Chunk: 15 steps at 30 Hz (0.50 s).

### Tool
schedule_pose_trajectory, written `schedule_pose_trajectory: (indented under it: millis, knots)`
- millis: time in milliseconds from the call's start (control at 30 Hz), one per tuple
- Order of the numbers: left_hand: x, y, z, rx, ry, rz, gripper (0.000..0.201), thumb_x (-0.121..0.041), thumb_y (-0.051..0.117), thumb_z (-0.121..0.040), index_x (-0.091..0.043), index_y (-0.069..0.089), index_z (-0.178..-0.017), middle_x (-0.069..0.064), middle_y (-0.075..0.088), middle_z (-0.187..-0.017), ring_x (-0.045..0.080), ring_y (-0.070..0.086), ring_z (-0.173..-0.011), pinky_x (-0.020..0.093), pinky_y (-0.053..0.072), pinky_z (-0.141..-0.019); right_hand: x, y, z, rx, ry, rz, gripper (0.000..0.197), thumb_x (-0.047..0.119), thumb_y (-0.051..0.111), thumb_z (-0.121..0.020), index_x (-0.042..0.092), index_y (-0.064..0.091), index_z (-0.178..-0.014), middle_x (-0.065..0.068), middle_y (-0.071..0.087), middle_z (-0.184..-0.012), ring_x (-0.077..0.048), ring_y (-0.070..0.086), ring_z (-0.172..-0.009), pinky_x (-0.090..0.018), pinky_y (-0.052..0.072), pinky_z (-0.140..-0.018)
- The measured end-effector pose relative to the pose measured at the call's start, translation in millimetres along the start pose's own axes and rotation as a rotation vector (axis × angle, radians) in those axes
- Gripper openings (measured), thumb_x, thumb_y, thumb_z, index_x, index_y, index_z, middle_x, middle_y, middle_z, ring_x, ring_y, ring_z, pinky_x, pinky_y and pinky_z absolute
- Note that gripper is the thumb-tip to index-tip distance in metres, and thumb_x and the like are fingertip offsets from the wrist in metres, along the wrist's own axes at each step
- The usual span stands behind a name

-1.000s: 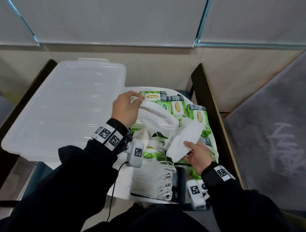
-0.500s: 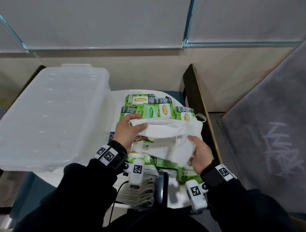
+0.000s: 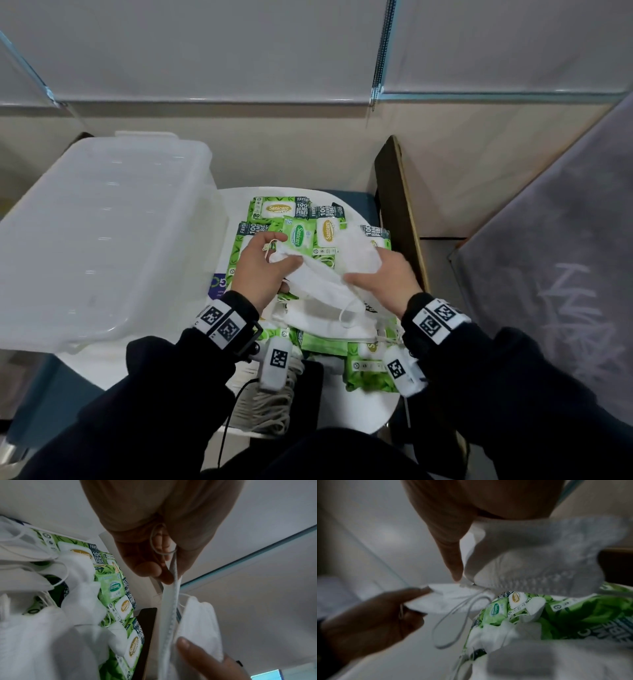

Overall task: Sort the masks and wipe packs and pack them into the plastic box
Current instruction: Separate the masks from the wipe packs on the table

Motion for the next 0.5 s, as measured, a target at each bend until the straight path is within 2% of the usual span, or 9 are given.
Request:
schedule_pose_trajectory:
  millis: [67, 133, 167, 233, 333, 400, 467, 500]
  knots:
    - [-2.2, 4.9, -1.5, 0.028, -0.033, 0.044, 0.042, -0.007, 0.083, -0.081, -0.021, 0.062, -0.115, 0.009, 0.071, -0.103, 0.024, 0.070, -0.082, 0.033, 0.055, -0.056, -1.9, 11.4, -6.1, 0.093, 0.017, 0.071, 0.056, 0.041, 0.090, -0.072, 0.022, 0.067, -0.121, 0.006, 0.074, -0.113, -0.017, 0.070, -0.103, -0.041, 0.057, -0.093]
    - [-3.4, 8.8, -3.1, 0.069, -0.082, 0.088, 0.047, -0.003, 0.084, -0.079, -0.017, 0.060, -0.118, 0.007, 0.069, -0.098, 0.022, 0.067, -0.078, 0.031, 0.054, -0.057, -5.5, 21.3, -9.4, 0.182, 0.020, 0.079, 0.076, 0.056, 0.089, -0.061, 0.030, 0.062, -0.127, 0.011, 0.073, -0.117, -0.014, 0.069, -0.107, -0.044, 0.057, -0.095]
    - [-3.1, 9.3, -3.4, 0.083, -0.112, 0.107, 0.050, -0.001, 0.084, -0.079, -0.018, 0.059, -0.119, 0.007, 0.065, -0.094, 0.021, 0.064, -0.075, 0.031, 0.054, -0.058, -6.9, 24.0, -10.5, 0.205, 0.005, 0.106, 0.083, 0.057, 0.091, -0.057, 0.031, 0.060, -0.129, 0.012, 0.071, -0.119, -0.014, 0.068, -0.109, -0.044, 0.056, -0.096]
    - [0.9, 7.8, -7.2, 0.106, -0.142, 0.118, 0.049, 0.000, 0.085, -0.077, -0.020, 0.063, -0.117, 0.012, 0.059, -0.086, 0.021, 0.060, -0.070, 0.031, 0.052, -0.058, -9.3, 25.4, -12.4, 0.220, -0.027, 0.179, 0.087, 0.047, 0.094, -0.056, 0.029, 0.058, -0.133, 0.010, 0.069, -0.122, -0.016, 0.065, -0.113, -0.042, 0.054, -0.098]
    - [6.2, 1.7, -9.7, 0.104, -0.121, 0.061, 0.032, 0.002, 0.083, -0.077, -0.012, 0.072, -0.104, 0.004, 0.064, -0.080, 0.022, 0.062, -0.074, 0.031, 0.052, -0.060, -13.2, 24.2, -14.5, 0.229, -0.040, 0.204, 0.065, 0.026, 0.091, -0.070, 0.023, 0.064, -0.128, 0.004, 0.072, -0.120, -0.020, 0.067, -0.111, -0.043, 0.054, -0.098]
    - [9.9, -1.8, -10.8, 0.084, -0.106, 0.030, 0.025, 0.004, 0.081, -0.078, -0.007, 0.072, -0.099, -0.002, 0.064, -0.073, 0.019, 0.059, -0.066, 0.028, 0.049, -0.057, -20.0, 23.2, -14.1, 0.270, 0.031, 0.056, 0.051, 0.018, 0.088, -0.075, 0.018, 0.069, -0.122, 0.001, 0.076, -0.114, -0.021, 0.072, -0.105, -0.047, 0.057, -0.098]
    - [9.5, -3.3, -8.4, 0.053, -0.078, 0.006, 0.024, 0.006, 0.078, -0.082, -0.015, 0.073, -0.092, -0.011, 0.064, -0.064, 0.011, 0.057, -0.058, 0.023, 0.048, -0.053, -25.7, 22.6, -11.0, 0.306, 0.126, -0.156, 0.044, 0.011, 0.084, -0.079, 0.012, 0.071, -0.122, -0.005, 0.078, -0.113, -0.026, 0.075, -0.104, -0.049, 0.057, -0.098]
    - [10.1, -3.5, -7.5, 0.041, -0.066, 0.005, 0.021, 0.004, 0.077, -0.084, -0.016, 0.073, -0.091, -0.010, 0.068, -0.066, 0.011, 0.060, -0.060, 0.022, 0.048, -0.053, -26.4, 23.1, -8.6, 0.320, 0.163, -0.259, 0.042, 0.007, 0.082, -0.082, 0.009, 0.070, -0.122, -0.010, 0.077, -0.115, -0.029, 0.074, -0.106, -0.049, 0.057, -0.099]
Point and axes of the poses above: each hand's wrist, its own z-axis away from the middle knuckle, its own y-axis out of the palm, x = y × z, the point moved 5 cm from there along -z, towards the middle knuckle
